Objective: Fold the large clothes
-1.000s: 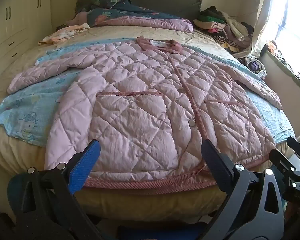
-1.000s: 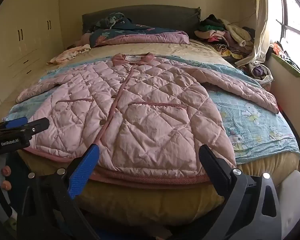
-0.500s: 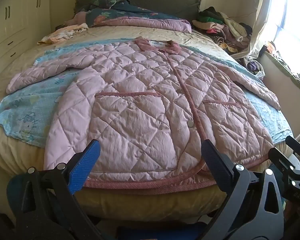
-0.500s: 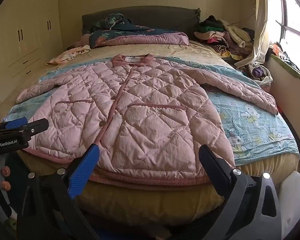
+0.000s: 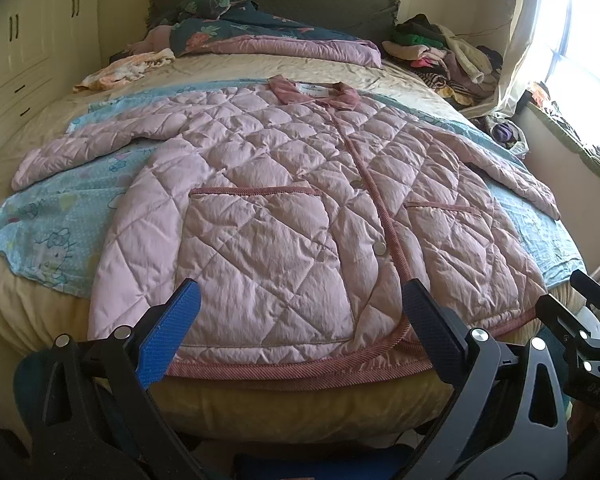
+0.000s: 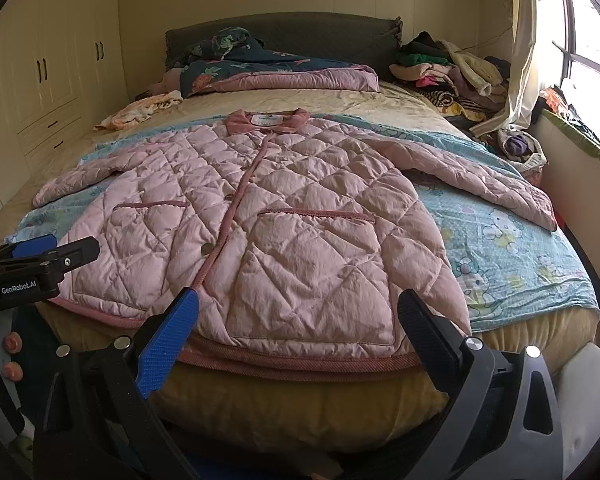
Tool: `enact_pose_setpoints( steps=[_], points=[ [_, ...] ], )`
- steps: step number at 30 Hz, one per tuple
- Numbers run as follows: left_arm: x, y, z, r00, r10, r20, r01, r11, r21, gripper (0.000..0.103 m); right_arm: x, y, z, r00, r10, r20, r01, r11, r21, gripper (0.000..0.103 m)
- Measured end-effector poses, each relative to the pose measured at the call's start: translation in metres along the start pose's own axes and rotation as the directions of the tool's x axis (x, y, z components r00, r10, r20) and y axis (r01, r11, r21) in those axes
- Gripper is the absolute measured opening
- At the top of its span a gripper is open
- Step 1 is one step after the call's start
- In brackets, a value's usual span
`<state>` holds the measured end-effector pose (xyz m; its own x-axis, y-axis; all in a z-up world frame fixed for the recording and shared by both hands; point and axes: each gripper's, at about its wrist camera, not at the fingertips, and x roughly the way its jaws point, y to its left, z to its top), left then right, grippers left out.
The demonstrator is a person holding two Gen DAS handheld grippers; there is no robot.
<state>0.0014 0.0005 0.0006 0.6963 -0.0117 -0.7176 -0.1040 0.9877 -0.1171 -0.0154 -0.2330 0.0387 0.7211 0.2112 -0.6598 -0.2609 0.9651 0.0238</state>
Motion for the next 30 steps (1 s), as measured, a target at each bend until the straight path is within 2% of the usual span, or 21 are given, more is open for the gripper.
enact_pose_setpoints(
  steps=[30],
  points=[
    [0.002,-0.012,0.006,1.0,-0.008,-0.001,0.008,1.0,0.001,0.095,0.001,0.0,0.0,1.0,0.0,-0.001,0.0,1.0,0.0,0.099]
  ],
)
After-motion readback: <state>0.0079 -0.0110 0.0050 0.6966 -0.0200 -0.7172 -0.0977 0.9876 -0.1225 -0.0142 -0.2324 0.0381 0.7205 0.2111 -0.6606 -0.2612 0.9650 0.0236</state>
